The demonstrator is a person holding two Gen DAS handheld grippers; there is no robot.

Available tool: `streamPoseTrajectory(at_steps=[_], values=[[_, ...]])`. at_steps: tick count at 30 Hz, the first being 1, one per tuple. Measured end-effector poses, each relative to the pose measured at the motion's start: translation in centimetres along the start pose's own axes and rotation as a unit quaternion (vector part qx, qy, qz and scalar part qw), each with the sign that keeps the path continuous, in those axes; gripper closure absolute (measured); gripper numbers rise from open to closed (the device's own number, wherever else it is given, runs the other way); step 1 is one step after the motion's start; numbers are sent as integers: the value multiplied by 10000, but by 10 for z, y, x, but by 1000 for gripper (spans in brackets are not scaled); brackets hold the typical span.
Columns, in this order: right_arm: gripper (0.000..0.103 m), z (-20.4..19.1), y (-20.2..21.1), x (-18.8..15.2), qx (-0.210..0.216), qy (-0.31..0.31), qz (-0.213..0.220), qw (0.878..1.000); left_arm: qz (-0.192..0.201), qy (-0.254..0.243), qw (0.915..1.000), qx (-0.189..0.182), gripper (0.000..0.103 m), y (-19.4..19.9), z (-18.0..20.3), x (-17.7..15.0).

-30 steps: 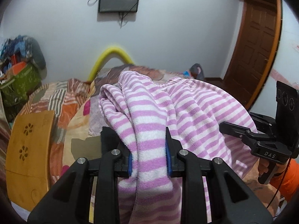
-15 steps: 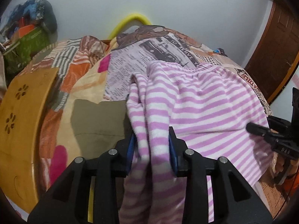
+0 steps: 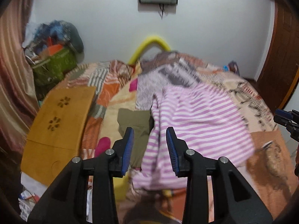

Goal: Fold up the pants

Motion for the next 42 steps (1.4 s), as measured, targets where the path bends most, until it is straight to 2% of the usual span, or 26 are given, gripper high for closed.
streamPoseTrajectory(at_steps=[6, 14, 16, 18, 20, 22, 25, 27, 31, 33, 36, 38, 42], values=[[72, -27, 113, 20, 267, -55, 933, 9953, 801, -3, 9967, -93, 67, 115, 30, 5], [72, -70, 234, 20, 538, 29, 1997, 9784, 1815, -126, 9827, -336, 66, 264, 73, -11], [72, -81, 262, 15, 606, 34, 2203, 9735, 2037, -153, 9783, -353, 59, 293, 81, -19], [72, -88, 278, 10, 677, 27, 2336, 9700, 2319, -184, 9721, -308, 48, 324, 88, -29], [72, -96, 295, 2, 750, 40, 2480, 9659, 2526, -220, 9669, -280, 45, 349, 95, -38], [71, -103, 308, -5, 725, 64, 2606, 9627, 2599, -224, 9648, -326, 42, 363, 99, -46], [64, -108, 316, -12, 742, 36, 2733, 9590, 2762, -179, 9604, -329, 34, 383, 103, -59], [55, -110, 320, -16, 747, -2, 2836, 9560, 2848, -193, 9580, -286, 26, 392, 107, -68], [36, -116, 329, -24, 633, -43, 3025, 9510, 2857, -176, 9575, -365, 20, 399, 112, -81], [33, -119, 330, -25, 551, -30, 3079, 9498, 2849, -159, 9577, -375, 18, 402, 114, -87], [19, -124, 334, -26, 448, -67, 3163, 9476, 2873, -129, 9572, -337, 12, 402, 114, -91], [15, -125, 335, -28, 377, -120, 3237, 9453, 2871, -83, 9571, -382, 10, 401, 114, -93], [5, -129, 334, -29, 206, -127, 3234, 9460, 2865, -82, 9573, -387, 10, 401, 116, -100]])
Point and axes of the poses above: each gripper's, at about its wrist camera, not at the fingertips, and y roughly against the way its jaws point, z to its right, x to its top, the point moved 3 cm from there along -y, roughly the way its jaws point
